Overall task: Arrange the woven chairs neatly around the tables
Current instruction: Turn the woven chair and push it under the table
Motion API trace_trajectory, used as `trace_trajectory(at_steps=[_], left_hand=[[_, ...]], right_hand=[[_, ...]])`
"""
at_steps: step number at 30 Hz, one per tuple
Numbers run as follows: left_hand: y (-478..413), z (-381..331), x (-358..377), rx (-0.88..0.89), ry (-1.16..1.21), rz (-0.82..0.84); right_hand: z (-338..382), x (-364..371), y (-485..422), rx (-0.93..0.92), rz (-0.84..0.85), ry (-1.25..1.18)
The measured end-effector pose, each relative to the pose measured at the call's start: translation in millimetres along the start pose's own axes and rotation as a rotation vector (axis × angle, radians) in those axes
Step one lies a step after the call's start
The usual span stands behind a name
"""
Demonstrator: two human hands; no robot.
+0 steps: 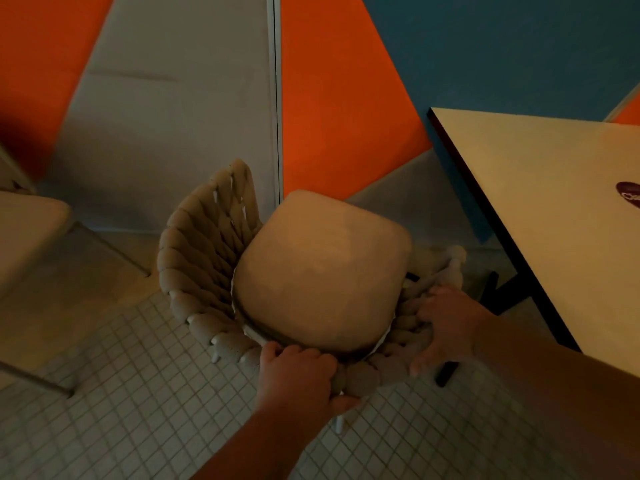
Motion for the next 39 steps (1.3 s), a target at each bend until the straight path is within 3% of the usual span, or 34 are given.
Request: trace_trajectory(at_steps=[9,16,28,35,37,39], left_hand=[[2,7,-2,0.101,-0.039,0.007],[14,53,-14,0.154,-0.105,-0.01],[19,139,-27,0.179,-0.204,0.07],[27,178,-28,0.087,-0.205,0.059],[35,189,-44,-0.039,0.015,-0.084],[52,218,-73,-0.255,0.432,-0.425]], right_hand=[[14,-6,12,0.045,-0.042,0.001],[44,11,3,0.098,-0.178,-0.171],[122,-5,27,0.341,-0.195,-0.421],[162,-11,28,0.257,-0.155,-0.34],[161,-15,28,0.167,-0.176,-0.343],[154,-23,29,0.058,-0.208,-0.332]])
Point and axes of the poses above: each hand's wrist, its own y-axis away from the middle knuckle, its own x-axis out of the palm, z = x × y, the point moved 10 cm from there along -y, towards the middle knuckle, and after that the axes turned 1 degree about z, right-handed, at the moved point
